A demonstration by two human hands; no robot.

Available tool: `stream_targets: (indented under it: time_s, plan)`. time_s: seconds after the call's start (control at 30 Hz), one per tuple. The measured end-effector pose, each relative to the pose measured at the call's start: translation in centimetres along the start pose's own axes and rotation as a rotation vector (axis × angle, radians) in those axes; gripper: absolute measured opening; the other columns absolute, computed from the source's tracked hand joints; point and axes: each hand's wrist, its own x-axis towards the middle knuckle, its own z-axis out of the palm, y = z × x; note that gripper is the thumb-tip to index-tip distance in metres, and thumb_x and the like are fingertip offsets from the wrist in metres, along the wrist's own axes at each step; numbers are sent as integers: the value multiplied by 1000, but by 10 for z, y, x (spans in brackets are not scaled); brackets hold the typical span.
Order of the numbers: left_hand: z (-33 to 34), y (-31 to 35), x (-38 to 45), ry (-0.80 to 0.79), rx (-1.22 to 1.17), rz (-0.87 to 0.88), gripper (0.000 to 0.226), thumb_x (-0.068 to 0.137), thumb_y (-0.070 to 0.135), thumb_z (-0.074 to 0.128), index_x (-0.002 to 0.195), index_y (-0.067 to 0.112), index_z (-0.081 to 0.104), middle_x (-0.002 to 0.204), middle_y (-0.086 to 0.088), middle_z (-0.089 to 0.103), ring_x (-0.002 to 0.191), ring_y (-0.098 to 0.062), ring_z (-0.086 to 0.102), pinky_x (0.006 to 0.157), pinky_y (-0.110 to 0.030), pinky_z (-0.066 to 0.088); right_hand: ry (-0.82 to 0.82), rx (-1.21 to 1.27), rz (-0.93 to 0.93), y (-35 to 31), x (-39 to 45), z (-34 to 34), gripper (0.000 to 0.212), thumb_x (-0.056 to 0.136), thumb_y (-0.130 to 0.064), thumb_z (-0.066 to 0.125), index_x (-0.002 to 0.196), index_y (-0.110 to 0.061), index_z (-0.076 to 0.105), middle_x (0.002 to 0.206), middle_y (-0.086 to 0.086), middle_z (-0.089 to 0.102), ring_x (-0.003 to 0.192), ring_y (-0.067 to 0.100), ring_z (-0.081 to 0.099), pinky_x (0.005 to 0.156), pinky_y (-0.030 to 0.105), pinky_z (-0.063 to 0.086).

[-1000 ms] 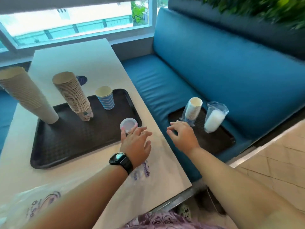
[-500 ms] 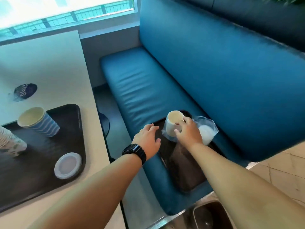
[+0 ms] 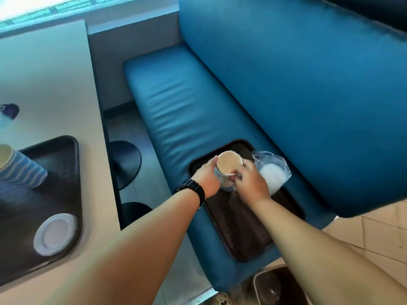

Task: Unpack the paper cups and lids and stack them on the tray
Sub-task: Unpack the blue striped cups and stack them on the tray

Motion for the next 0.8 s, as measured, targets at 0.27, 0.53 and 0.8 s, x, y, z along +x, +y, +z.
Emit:
stream_targets:
  time_s: [0.27, 0.53, 0.8]
  plan:
    - [-19, -10, -69, 153, -160, 177, 78, 83, 16, 67, 152, 26, 34, 144, 8, 43, 133, -3, 39, 111, -14, 27, 177, 292, -154, -43, -51, -30, 19, 84, -3, 69, 103, -6, 65, 125, 0, 49, 113, 21, 54, 100, 31, 42]
    - [-91, -29, -192, 542, -256, 374, 88, 79, 34, 80, 150, 36, 28, 134, 14, 36, 123, -2, 46, 104, -19, 40, 238, 470, -458, -177, -123, -65, 22, 85, -1, 68, 97, -20, 63, 119, -21, 50, 112, -10, 47, 96, 24, 43]
    - [-149, -95, -306, 890, -396, 487, 82, 75, 19, 83, 130, 40, 26, 124, 26, 41, 107, 13, 53, 92, -15, 46, 82, 485, -657, -312, -197, -31, 14, 84, -20, 69, 96, -25, 63, 121, -12, 52, 109, 8, 53, 91, 43, 50]
